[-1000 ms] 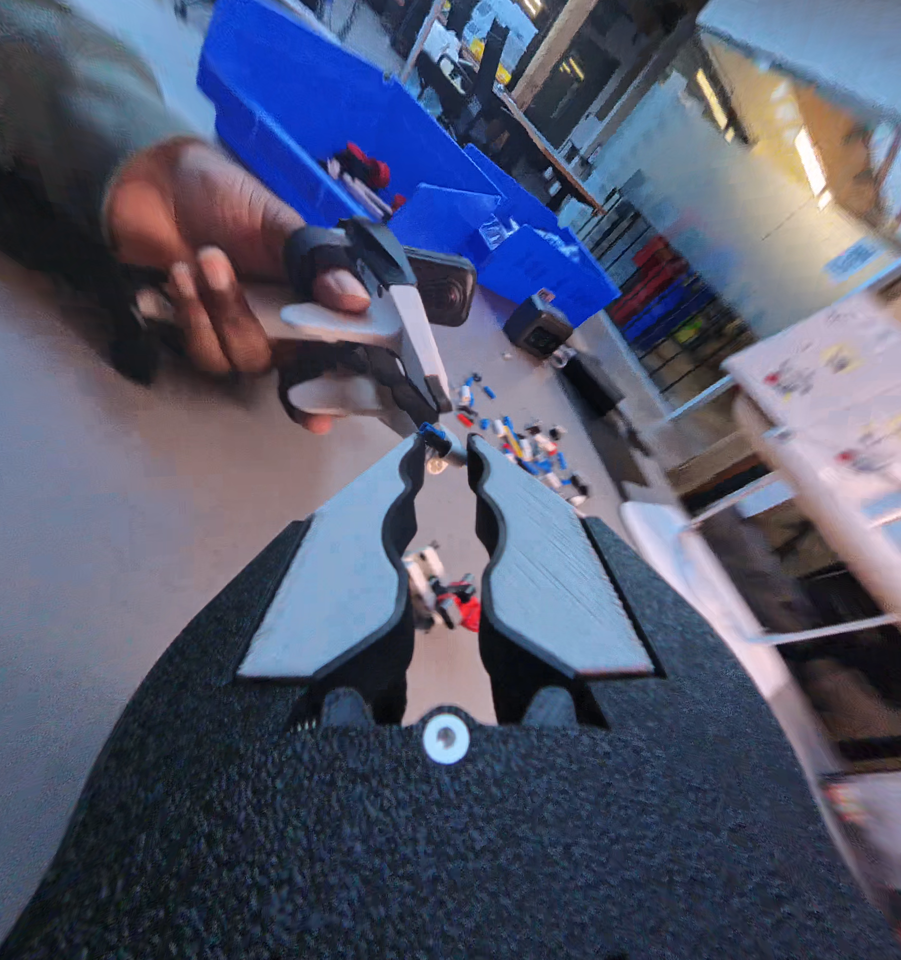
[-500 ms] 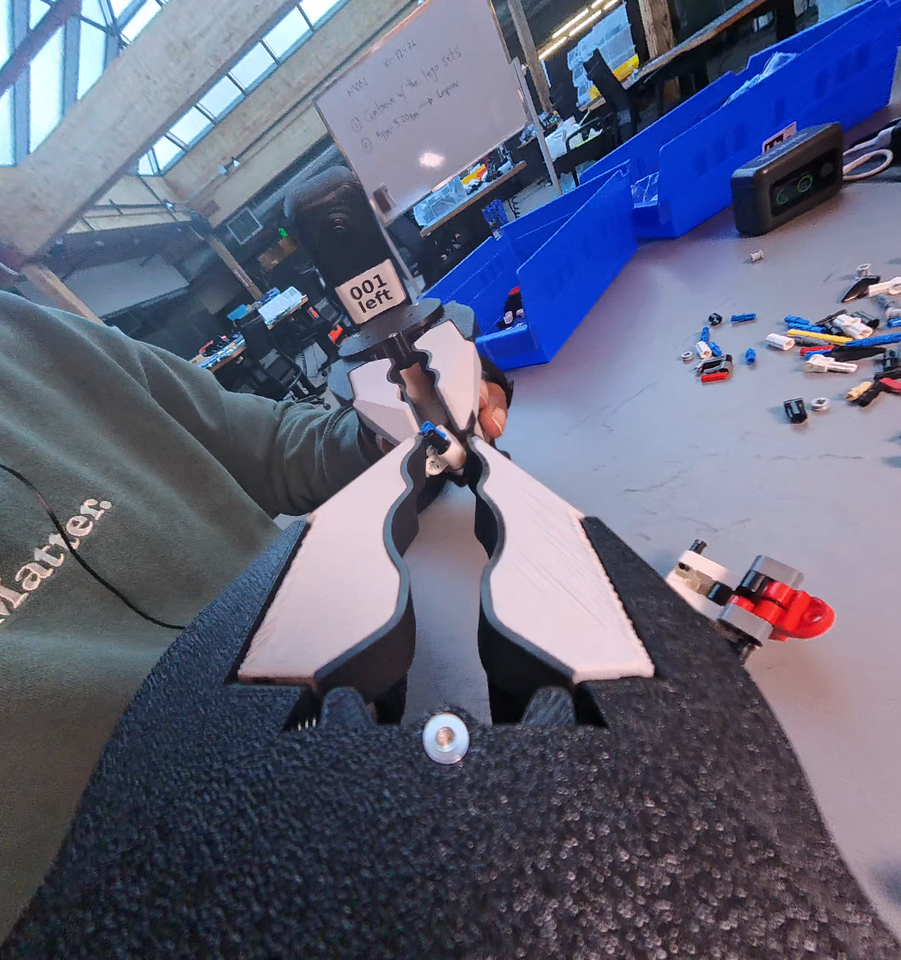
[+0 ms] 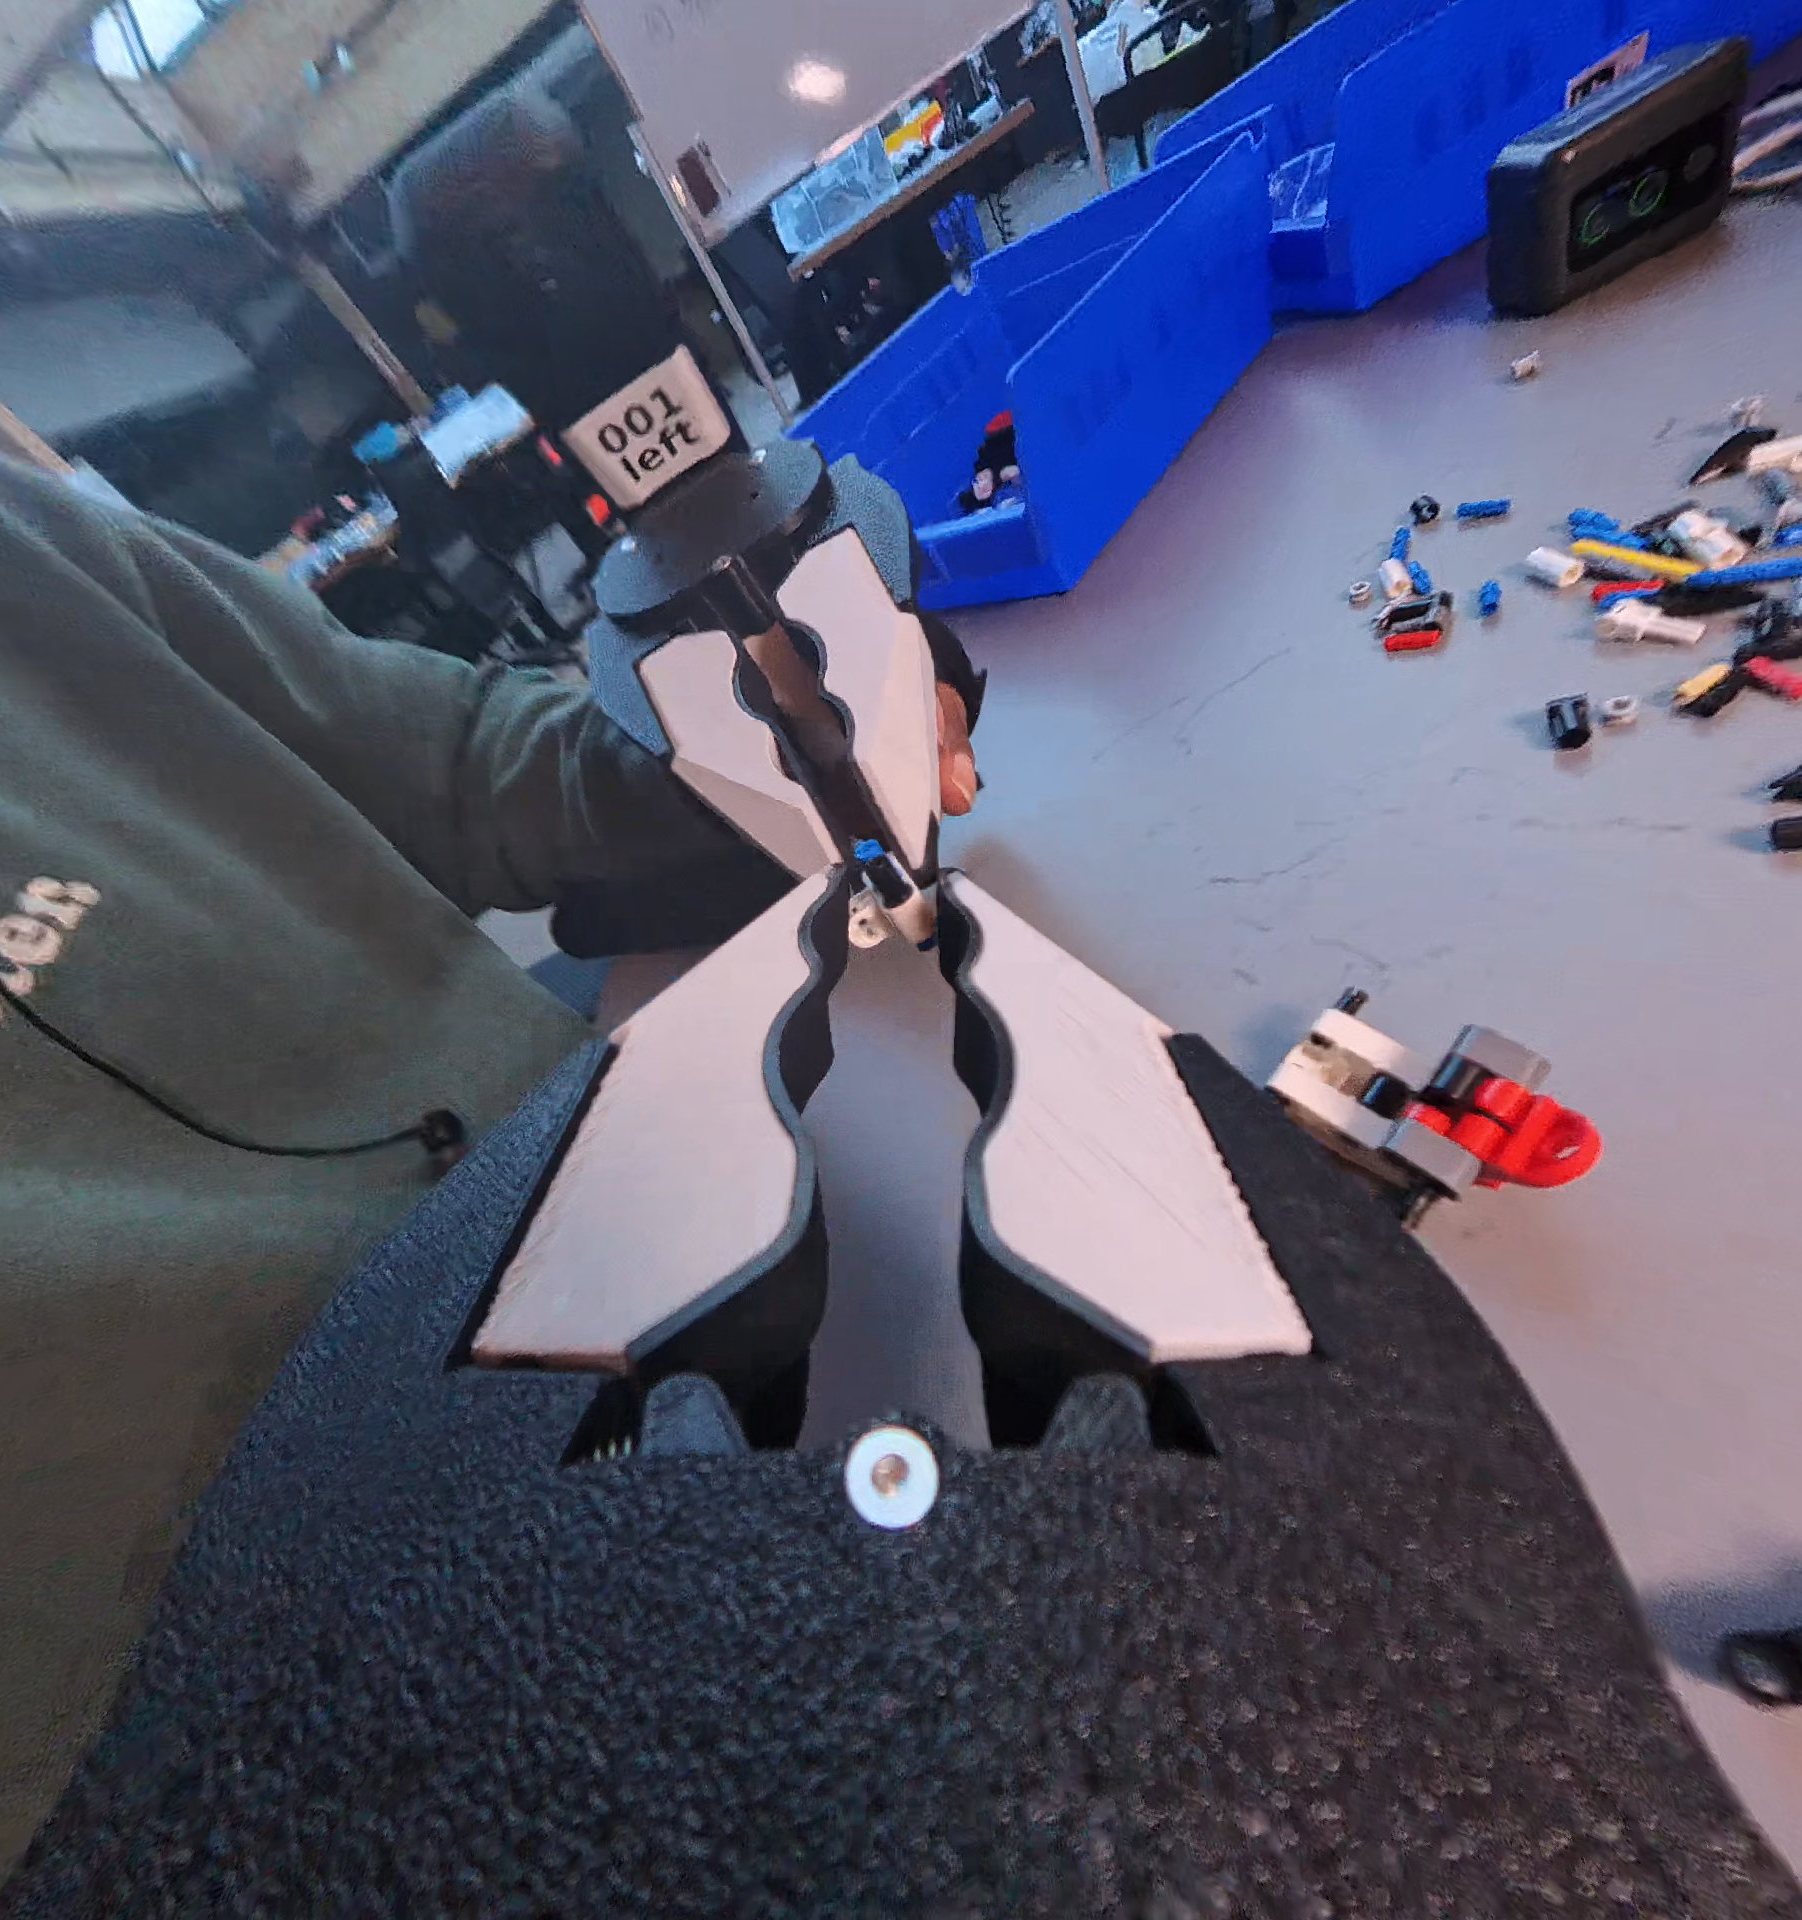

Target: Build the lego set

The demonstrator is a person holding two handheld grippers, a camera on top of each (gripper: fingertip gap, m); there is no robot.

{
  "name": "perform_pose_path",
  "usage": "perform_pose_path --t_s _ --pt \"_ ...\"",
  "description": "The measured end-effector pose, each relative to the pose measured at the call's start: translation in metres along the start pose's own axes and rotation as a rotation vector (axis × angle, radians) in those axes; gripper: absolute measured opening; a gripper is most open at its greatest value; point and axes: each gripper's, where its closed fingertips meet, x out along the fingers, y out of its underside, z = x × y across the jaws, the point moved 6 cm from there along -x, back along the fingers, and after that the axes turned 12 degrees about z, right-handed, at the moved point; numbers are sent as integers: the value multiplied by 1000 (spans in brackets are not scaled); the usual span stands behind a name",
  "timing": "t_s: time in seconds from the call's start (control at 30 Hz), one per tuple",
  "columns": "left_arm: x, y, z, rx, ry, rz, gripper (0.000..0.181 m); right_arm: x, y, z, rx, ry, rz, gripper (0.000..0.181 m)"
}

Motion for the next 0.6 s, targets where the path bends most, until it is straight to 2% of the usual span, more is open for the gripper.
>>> perform_pose_path --t_s 0.1,0.2,0.47,0.6 --pt "3 4 0 -8 21 25 7 -2 3 6 -224 124 79 22" --pt "6 6 -1 -7 42 42 7 -3 10 8 -352 185 141 22" --pt "13 13 -4 20 48 95 7 3 19 5 -482 271 226 17" --pt "20 23 -5 28 55 195 7 9 31 1 -496 281 323 17"
